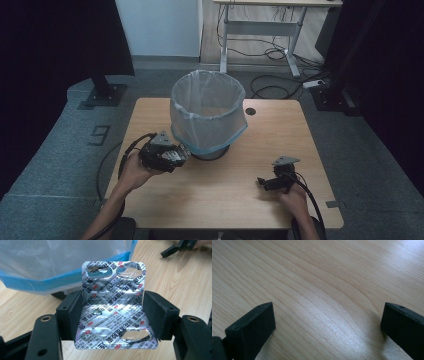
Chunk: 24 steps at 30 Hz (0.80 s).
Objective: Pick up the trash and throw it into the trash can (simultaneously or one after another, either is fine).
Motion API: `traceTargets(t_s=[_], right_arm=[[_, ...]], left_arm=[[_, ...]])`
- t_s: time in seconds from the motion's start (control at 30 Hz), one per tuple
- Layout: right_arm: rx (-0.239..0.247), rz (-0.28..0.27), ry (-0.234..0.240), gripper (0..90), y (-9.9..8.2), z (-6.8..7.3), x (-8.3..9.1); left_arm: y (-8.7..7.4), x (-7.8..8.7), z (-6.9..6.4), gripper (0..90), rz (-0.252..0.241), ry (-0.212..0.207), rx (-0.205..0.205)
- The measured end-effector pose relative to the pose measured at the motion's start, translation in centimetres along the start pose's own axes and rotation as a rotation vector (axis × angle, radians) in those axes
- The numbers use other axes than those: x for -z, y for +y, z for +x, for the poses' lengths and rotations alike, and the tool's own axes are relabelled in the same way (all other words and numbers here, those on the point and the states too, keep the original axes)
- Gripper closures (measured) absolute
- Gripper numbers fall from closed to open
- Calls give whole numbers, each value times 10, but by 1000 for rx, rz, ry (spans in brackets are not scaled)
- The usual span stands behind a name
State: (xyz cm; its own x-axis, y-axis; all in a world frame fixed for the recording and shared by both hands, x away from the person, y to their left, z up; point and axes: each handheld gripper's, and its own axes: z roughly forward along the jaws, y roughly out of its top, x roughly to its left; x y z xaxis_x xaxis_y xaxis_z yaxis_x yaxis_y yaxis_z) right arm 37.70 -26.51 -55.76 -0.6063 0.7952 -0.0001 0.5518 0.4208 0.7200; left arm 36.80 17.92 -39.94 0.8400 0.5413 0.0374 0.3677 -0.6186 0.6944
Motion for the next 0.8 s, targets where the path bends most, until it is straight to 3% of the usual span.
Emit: traceTargets(t_s=[0.5, 0.8], right_arm=[[0, 2, 0, 0, 0, 0, 0], [1, 4, -1, 0, 0, 0, 0]], left_arm=[[29, 26, 9, 341, -7, 19, -11], [39, 43, 17, 341, -25, 1, 6]])
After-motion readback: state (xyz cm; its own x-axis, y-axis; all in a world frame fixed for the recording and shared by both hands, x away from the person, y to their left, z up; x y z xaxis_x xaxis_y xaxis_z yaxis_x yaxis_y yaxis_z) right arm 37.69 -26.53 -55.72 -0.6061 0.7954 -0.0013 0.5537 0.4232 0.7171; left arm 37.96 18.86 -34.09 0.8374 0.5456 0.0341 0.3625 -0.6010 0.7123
